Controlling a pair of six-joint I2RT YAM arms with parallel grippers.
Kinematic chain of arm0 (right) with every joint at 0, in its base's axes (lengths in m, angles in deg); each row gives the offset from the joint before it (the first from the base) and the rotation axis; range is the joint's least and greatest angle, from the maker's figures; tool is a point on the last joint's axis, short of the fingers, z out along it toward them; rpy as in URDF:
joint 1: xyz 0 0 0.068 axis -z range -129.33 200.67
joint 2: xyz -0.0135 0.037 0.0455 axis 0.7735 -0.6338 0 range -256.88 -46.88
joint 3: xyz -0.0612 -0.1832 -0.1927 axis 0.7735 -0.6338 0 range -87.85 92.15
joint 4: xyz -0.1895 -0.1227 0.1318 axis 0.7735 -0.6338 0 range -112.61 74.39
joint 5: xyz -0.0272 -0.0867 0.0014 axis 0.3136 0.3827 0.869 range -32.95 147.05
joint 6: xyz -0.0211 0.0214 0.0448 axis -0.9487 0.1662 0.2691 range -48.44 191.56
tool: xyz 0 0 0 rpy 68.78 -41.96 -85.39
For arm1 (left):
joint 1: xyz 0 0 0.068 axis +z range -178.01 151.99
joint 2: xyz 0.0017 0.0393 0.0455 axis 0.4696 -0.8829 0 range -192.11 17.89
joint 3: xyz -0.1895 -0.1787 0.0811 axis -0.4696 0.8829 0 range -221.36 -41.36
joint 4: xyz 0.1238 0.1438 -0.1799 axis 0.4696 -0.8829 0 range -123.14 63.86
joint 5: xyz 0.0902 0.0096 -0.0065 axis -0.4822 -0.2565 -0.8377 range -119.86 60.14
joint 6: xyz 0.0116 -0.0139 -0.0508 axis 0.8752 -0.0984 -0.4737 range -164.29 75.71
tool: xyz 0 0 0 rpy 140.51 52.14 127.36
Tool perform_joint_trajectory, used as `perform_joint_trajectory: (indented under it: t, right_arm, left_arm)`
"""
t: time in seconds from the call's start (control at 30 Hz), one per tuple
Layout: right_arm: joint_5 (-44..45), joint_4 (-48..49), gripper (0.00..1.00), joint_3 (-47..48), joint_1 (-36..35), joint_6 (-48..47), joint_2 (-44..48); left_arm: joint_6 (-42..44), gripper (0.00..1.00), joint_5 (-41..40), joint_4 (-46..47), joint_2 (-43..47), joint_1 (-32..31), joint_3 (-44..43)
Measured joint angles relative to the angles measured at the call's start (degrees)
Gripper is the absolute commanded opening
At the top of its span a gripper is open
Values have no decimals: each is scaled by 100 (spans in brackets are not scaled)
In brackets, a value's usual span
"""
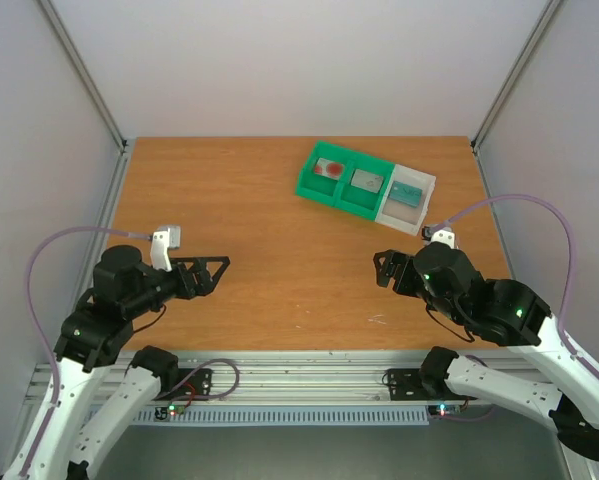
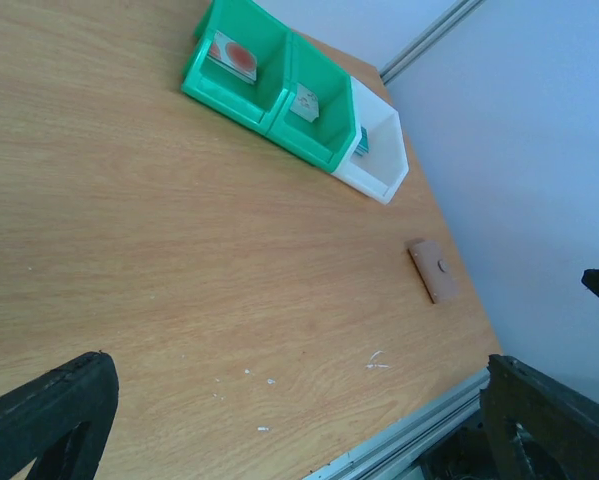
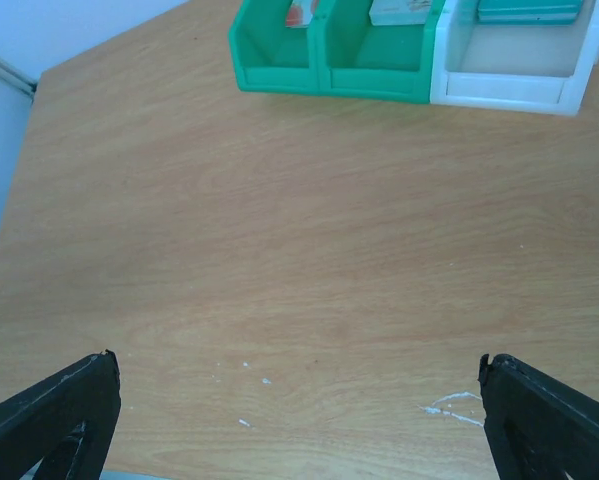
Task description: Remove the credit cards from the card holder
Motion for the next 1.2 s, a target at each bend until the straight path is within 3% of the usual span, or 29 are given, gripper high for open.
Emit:
perform_joint_trajectory:
  t: [0.47,0.8,0.93,1.2]
  right_arm:
    - [295,-249,98,83,-13,-236,-531]
    - [1241,-990,97,481,455,-785,-1847]
    - [1285,-1012,87,514,1224,-1231,-2538]
    - [1641,-1047,59,658,2065,-1781,-3731]
  left_arm:
    - [118,99,-87,-61,-297,0,-4]
    - [306,100,-229,-341,-957,0,-22]
    - [431,99,-229,-393,-966,0,-22]
    - [645,99,-164,-380,-627,0,-7]
